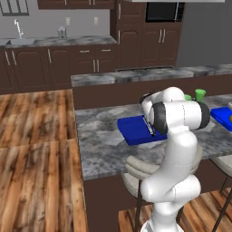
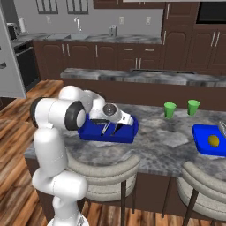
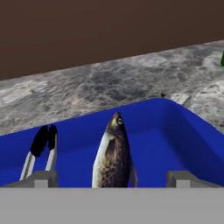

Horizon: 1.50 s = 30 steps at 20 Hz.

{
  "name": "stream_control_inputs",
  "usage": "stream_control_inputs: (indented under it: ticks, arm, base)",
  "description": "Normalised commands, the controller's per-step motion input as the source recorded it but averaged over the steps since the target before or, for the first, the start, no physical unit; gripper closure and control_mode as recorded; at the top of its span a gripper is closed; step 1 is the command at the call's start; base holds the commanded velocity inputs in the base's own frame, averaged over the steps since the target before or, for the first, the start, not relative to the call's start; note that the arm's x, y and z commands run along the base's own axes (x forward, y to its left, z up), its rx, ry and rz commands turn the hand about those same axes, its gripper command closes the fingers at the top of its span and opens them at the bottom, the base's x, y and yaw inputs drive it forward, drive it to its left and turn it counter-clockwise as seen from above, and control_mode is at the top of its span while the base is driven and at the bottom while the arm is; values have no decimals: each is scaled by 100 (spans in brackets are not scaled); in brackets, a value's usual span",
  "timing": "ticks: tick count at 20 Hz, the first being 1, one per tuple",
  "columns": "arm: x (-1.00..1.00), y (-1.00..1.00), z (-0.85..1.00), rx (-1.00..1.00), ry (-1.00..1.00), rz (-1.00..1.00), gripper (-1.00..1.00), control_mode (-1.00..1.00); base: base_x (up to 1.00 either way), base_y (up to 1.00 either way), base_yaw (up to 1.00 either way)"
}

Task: Gather the lemon and cucumber from the fridge and place them on a tray on the dining counter. Then gather the fish and steak from the fridge and place them on the other tray.

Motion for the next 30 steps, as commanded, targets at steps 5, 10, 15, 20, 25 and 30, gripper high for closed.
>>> stream_control_inputs:
  ticks: [5, 10, 15, 20, 25, 30]
  arm:
    - [-58, 0, 61, 0, -8, 0, -100, -100]
    - [-72, 0, 87, 0, -9, 0, -100, -100]
    - [-37, -9, 100, 0, 2, 0, -100, -100]
    - [2, -34, 100, 4, 19, 0, -100, -100]
    - [28, -43, 100, 9, 26, 0, -100, -100]
    - [39, -41, 100, 12, 28, 0, -100, -100]
  base:
    - [0, 0, 0]
    - [0, 0, 0]
    - [0, 0, 0]
    - [0, 0, 0]
    - [0, 0, 0]
    - [0, 0, 0]
